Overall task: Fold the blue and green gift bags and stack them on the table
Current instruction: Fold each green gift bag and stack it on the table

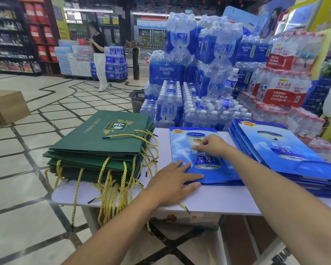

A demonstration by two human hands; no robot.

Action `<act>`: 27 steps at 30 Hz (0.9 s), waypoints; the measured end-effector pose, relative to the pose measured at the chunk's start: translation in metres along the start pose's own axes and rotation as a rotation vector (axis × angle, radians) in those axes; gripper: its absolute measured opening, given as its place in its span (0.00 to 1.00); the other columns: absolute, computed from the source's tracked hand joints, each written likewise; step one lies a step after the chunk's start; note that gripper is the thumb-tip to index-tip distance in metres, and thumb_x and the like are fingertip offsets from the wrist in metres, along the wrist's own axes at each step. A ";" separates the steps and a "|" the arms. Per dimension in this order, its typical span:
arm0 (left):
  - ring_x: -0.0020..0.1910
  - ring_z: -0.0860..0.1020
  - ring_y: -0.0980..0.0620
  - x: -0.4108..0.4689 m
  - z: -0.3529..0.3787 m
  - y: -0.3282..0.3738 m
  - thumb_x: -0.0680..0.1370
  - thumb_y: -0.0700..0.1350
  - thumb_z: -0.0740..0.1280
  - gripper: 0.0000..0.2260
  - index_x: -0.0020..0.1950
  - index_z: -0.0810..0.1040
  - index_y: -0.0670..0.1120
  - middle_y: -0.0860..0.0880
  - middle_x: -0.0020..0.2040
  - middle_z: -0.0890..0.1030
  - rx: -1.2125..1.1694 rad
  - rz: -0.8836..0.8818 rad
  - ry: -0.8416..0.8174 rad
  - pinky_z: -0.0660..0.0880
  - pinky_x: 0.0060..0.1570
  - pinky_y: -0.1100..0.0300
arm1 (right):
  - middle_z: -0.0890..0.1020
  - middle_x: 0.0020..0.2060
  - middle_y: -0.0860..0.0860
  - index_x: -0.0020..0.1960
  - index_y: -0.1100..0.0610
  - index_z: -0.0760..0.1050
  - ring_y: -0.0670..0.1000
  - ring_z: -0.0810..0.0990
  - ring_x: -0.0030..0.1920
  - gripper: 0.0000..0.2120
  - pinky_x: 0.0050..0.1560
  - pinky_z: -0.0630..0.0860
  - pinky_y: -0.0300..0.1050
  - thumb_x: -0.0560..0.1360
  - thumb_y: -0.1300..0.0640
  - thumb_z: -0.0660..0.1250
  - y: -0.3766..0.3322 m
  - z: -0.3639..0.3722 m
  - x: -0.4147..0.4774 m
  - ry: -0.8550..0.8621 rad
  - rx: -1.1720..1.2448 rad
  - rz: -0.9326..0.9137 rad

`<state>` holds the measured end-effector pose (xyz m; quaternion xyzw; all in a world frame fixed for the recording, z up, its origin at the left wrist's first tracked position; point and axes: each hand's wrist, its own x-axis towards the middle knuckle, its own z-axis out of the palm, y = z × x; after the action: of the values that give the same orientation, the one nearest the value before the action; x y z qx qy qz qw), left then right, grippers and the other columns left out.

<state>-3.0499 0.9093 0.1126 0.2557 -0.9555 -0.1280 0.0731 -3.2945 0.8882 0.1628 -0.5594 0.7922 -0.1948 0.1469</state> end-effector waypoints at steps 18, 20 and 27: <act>0.65 0.75 0.51 0.015 -0.014 0.009 0.85 0.57 0.57 0.16 0.71 0.71 0.55 0.54 0.66 0.78 -0.131 -0.189 0.159 0.76 0.60 0.48 | 0.52 0.83 0.48 0.82 0.42 0.51 0.53 0.48 0.82 0.39 0.80 0.46 0.62 0.77 0.24 0.45 0.027 0.042 -0.084 0.011 -0.379 0.005; 0.67 0.74 0.48 0.033 -0.019 0.012 0.85 0.55 0.57 0.18 0.74 0.70 0.53 0.51 0.68 0.77 -0.056 -0.222 0.155 0.76 0.61 0.45 | 0.52 0.83 0.49 0.83 0.42 0.51 0.53 0.48 0.82 0.39 0.80 0.47 0.62 0.77 0.24 0.44 0.027 0.043 -0.084 0.016 -0.382 0.001; 0.83 0.50 0.42 0.130 -0.013 -0.015 0.86 0.56 0.50 0.25 0.83 0.58 0.52 0.45 0.84 0.55 0.046 -0.360 0.095 0.52 0.79 0.39 | 0.52 0.83 0.49 0.82 0.43 0.51 0.54 0.48 0.82 0.39 0.79 0.47 0.63 0.77 0.24 0.44 0.026 0.045 -0.085 0.021 -0.385 -0.010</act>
<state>-3.1520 0.8276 0.1304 0.4298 -0.8925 -0.1051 0.0881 -3.2678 0.9697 0.1123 -0.5792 0.8134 -0.0464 0.0279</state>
